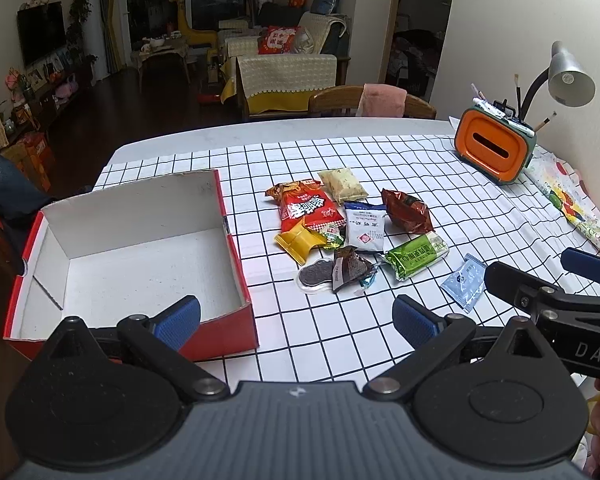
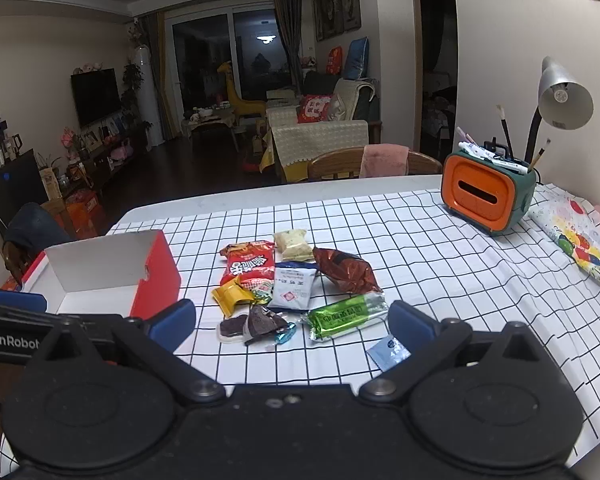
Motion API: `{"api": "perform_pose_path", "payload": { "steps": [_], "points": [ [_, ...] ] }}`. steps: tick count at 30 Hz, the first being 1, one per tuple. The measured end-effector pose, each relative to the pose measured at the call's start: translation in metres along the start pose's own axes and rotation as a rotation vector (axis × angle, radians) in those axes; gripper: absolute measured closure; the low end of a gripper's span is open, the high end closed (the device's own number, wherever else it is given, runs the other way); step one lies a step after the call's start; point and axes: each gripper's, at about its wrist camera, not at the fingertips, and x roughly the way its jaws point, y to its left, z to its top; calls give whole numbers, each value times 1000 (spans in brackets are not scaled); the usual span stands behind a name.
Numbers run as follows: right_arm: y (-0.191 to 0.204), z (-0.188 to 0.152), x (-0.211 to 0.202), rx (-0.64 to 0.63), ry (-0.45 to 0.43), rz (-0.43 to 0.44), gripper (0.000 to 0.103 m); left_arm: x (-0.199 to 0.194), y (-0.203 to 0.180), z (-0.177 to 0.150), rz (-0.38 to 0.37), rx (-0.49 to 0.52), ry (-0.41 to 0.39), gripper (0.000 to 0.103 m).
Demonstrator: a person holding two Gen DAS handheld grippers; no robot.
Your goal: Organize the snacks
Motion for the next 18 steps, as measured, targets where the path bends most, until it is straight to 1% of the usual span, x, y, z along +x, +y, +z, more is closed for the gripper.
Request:
{"api": "perform_pose_path", "payload": {
  "steps": [4, 6, 10, 14, 18],
  "points": [
    [-9, 1, 7, 6, 10, -8, 0, 8, -4, 4, 10, -8, 1, 0],
    [-14, 1, 12, 13, 18, -15, 0, 16, -6, 6, 6, -12, 15, 0],
    [-31, 1, 25, 38, 36, -39, 0, 31, -9, 11, 23, -13, 35, 0],
    [-51, -2, 47, 62, 90, -72, 0, 55, -15, 14, 43, -7, 86, 0],
    [-72, -10, 73, 81, 150, -111, 1, 75, -27, 16, 69, 18, 106, 0]
  ]
}}
